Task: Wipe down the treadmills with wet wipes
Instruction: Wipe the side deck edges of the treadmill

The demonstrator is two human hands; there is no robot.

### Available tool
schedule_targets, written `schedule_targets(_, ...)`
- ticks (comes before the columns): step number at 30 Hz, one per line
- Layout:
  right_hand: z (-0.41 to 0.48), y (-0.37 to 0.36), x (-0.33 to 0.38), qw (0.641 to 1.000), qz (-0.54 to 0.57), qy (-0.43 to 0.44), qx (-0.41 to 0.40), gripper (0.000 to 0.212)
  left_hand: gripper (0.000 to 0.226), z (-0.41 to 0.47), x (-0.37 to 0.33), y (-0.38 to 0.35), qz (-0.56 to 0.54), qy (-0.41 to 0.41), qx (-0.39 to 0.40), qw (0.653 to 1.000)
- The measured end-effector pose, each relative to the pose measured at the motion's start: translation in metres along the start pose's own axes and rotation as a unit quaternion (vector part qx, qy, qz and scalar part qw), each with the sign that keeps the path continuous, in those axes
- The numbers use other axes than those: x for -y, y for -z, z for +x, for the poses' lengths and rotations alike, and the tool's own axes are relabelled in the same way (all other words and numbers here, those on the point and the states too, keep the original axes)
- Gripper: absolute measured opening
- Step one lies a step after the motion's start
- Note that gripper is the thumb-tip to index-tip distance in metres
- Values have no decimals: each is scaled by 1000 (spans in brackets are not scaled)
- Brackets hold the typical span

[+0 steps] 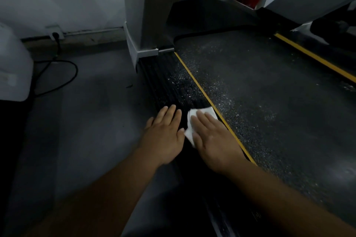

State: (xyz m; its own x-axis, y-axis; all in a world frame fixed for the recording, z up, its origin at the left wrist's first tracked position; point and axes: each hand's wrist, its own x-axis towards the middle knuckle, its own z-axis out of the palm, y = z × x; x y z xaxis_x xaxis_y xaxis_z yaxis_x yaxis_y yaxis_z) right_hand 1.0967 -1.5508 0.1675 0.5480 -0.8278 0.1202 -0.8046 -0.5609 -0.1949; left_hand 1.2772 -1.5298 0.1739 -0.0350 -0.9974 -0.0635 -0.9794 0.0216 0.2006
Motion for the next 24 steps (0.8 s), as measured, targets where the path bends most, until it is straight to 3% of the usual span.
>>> schedule_targets(7,41,-5,-8,997,-24,-63,28,86,63,3,3,-2,19,-13,-13,1000)
schedule_targets(11,-9,6,-13,1000,-2,8,19,74,63,3,4,-2,4,-8,-12,1000)
schedule_targets(14,4,4,-19,999,0,-25,30,76,62,3,3,-1,17,-5,-12,1000)
schedule_targets(17,45,-1,-7,995,-12,-91,34,64,63,1,0,6,51,-4,-1,999)
schedule_targets(22,-18,4,0,999,18,19,27,74,63,-4,-5,12,64,-4,15,998)
schedule_targets(24,-30,3,-11,999,24,16,37,74,63,-8,-7,11,55,-1,19,998)
